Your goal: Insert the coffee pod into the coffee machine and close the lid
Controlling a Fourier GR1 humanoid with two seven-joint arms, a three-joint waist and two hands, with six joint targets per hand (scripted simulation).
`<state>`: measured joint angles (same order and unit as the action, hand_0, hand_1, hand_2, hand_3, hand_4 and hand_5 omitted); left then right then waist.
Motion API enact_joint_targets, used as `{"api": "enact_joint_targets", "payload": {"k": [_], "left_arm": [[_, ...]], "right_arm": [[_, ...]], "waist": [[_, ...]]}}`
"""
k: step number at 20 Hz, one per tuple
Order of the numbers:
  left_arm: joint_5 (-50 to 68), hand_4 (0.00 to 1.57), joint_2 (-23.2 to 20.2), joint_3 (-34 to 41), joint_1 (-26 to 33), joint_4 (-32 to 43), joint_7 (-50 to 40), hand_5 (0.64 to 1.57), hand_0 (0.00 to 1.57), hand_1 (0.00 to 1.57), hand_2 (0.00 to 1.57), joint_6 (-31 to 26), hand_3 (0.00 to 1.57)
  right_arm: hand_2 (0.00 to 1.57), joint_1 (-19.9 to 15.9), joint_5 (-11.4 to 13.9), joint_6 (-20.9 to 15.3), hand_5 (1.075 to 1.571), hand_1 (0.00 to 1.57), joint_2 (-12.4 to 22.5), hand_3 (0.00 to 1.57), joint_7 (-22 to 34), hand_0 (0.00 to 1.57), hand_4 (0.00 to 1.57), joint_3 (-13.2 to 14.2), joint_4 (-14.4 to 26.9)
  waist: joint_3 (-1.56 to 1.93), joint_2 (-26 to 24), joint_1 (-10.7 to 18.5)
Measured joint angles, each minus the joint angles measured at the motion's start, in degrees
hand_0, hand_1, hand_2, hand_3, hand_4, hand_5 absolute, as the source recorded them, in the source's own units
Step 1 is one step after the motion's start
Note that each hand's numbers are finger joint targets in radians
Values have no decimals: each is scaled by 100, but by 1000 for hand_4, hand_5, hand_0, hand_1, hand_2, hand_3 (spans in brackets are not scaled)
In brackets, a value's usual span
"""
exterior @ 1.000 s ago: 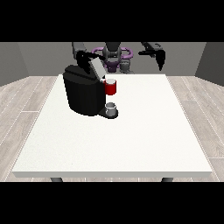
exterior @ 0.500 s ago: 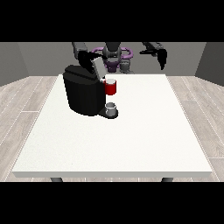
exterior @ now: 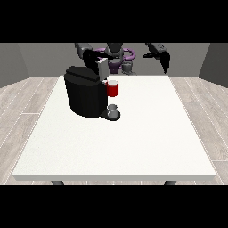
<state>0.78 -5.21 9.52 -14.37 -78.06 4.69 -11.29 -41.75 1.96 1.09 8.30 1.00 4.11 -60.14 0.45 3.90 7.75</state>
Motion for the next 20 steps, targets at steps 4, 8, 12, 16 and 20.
{"api": "enact_joint_targets", "payload": {"k": [4, 8, 12, 16, 20], "left_arm": [[44, 167, -55, 23, -167, 53, -68, 1571, 0, 0, 0, -26, 0], [111, 0, -83, 13, -259, 3, -122, 1571, 0, 0, 0, -78, 0], [55, 202, -49, -11, -144, 48, 163, 1571, 0, 0, 0, -37, 0], [15, 205, -20, 24, 71, 100, 388, 1571, 0, 0, 0, 61, 0], [11, 192, 73, 5, 257, 160, 451, 1571, 0, 0, 0, 129, 0]], "right_arm": [[0, -69, -7, -112, 1571, 0, -27, 0, 332, 0, 142, -50, -147], [0, -147, 195, -113, 1571, 0, -81, 0, 79, 0, 126, -269, -186], [0, -126, 261, 56, 1571, 0, -251, 0, -260, 0, 178, -489, -292], [0, 326, 187, 266, 1571, 0, -539, 0, -674, 0, 269, -755, -515], [0, 1107, -216, 215, 1571, 0, -719, 0, -881, 0, 157, -1095, -792]], "waist": [[24, 51, 14], [-10, 99, 162], [-33, 49, 65], [-42, -207, -167], [-44, -580, -430]]}}
